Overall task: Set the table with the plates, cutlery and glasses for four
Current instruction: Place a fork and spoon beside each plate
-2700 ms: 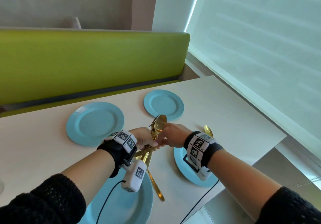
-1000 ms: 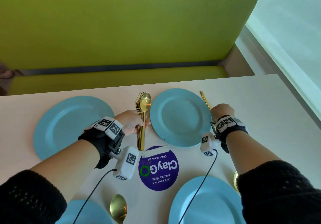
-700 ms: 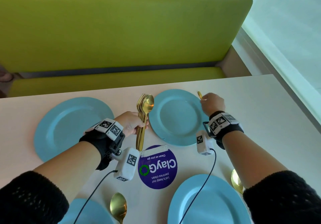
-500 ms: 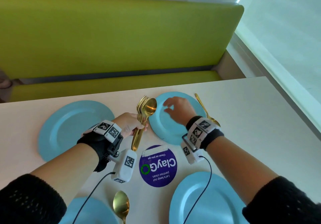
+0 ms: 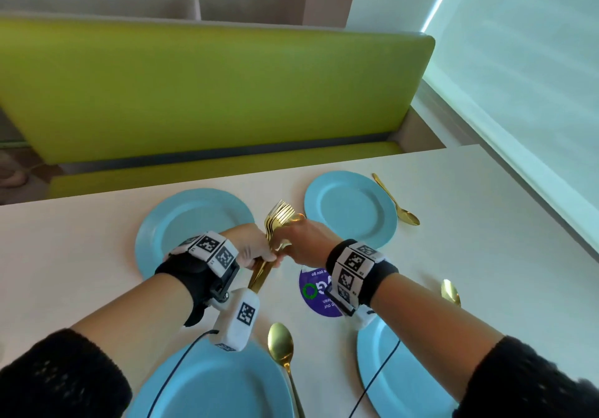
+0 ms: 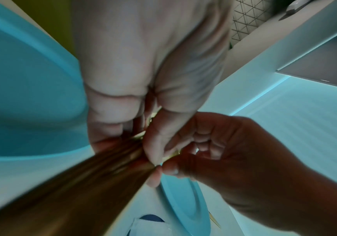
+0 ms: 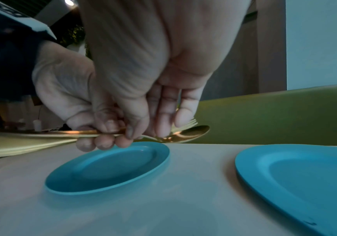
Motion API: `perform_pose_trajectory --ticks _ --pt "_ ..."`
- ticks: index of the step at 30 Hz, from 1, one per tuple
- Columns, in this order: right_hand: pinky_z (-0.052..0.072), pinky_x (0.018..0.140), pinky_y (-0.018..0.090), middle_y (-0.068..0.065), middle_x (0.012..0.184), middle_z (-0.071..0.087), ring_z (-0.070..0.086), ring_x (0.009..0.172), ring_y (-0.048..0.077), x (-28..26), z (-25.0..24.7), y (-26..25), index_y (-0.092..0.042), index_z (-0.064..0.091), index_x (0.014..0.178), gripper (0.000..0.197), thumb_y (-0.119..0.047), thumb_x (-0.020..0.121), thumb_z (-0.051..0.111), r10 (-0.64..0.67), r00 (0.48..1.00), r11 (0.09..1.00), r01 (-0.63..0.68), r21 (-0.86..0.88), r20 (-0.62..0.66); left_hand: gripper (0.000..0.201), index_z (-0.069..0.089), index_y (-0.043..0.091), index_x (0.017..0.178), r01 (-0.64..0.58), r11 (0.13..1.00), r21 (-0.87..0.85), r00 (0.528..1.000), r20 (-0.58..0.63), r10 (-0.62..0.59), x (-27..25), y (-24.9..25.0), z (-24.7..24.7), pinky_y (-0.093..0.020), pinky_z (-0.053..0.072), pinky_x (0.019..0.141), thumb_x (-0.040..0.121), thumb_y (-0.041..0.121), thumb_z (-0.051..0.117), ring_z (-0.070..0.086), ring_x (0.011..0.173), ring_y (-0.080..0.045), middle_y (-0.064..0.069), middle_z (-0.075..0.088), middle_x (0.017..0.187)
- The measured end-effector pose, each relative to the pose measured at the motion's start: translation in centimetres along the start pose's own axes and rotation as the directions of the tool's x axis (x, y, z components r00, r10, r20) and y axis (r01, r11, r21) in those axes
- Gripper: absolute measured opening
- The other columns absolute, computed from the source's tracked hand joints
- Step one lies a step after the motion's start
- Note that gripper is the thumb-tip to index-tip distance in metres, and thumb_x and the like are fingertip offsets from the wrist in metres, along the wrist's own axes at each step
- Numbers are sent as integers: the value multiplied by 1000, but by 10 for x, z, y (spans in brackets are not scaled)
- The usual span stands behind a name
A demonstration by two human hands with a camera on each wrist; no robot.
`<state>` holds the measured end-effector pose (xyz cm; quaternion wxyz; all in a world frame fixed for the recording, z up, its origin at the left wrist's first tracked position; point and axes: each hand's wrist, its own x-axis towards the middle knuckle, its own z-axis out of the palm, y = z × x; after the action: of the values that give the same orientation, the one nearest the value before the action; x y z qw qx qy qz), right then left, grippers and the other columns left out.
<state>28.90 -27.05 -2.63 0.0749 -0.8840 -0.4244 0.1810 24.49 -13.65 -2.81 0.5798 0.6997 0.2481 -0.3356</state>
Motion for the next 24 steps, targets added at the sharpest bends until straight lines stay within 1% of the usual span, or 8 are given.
perform_pose_trajectory --ticks 4,7,9,12,15,19,21,24 --pt "49 86 31 1 111 68 60 105 22 0 -1 -19 -21 65 110 21 -19 90 57 35 996 999 -33 -17 78 14 58 -1 96 -18 1000 7 1000 13 18 -10 -15 -8 -26 48 63 90 -10 49 61 70 -17 -11 63 78" --pt "51 88 39 2 106 68 61 101 24 2 0 -26 -22 65 104 18 -23 86 61 82 985 997 -83 -5 154 18 58 -2 99 -35 998 51 999 35 33 -16 -22 -12 -24 49 60 88 -12 48 61 68 -16 -11 63 79" --pt "49 90 37 1 108 68 60 102 22 2 1 -30 -21 65 102 19 -27 84 66 98 977 993 -108 47 188 17 59 -2 97 -47 996 81 998 44 43 -19 -26 -15 -23 49 58 87 -12 50 61 67 -15 -12 63 78" --pt "45 88 30 0 108 68 58 102 19 2 0 -35 -18 66 102 18 -24 85 66 83 978 988 -106 111 191 17 60 1 88 -63 993 98 997 44 59 -23 -28 -19 -23 50 60 86 -13 50 61 68 -16 -11 63 76" --pt "44 83 26 -3 101 70 60 98 16 5 -2 -38 -19 67 100 16 -16 85 62 81 986 989 -98 114 148 16 62 2 94 -74 990 116 997 21 72 -23 -30 -26 -27 52 68 86 -8 54 63 74 -17 -11 66 83" --pt "42 75 21 -5 98 73 58 88 10 16 -8 -37 -24 71 103 24 -13 86 59 132 981 989 -140 47 140 9 64 11 89 -71 983 170 975 -197 105 -13 -38 -48 -36 51 81 82 5 66 61 84 -25 -13 68 95" --pt "46 77 24 -4 100 72 61 94 14 21 -12 -33 -26 72 102 25 -14 86 58 201 975 979 -203 12 97 13 59 5 98 -65 996 53 954 -288 78 -8 -43 -62 -39 51 77 85 1 61 57 80 -26 -15 64 92" --pt "53 83 32 -1 103 70 62 99 20 32 -11 -22 -22 73 101 20 -18 86 60 373 928 928 -373 3 23 17 46 3 103 -64 986 -156 924 -382 0 2 -52 -83 -38 40 67 90 -9 47 54 74 -28 -16 60 74"
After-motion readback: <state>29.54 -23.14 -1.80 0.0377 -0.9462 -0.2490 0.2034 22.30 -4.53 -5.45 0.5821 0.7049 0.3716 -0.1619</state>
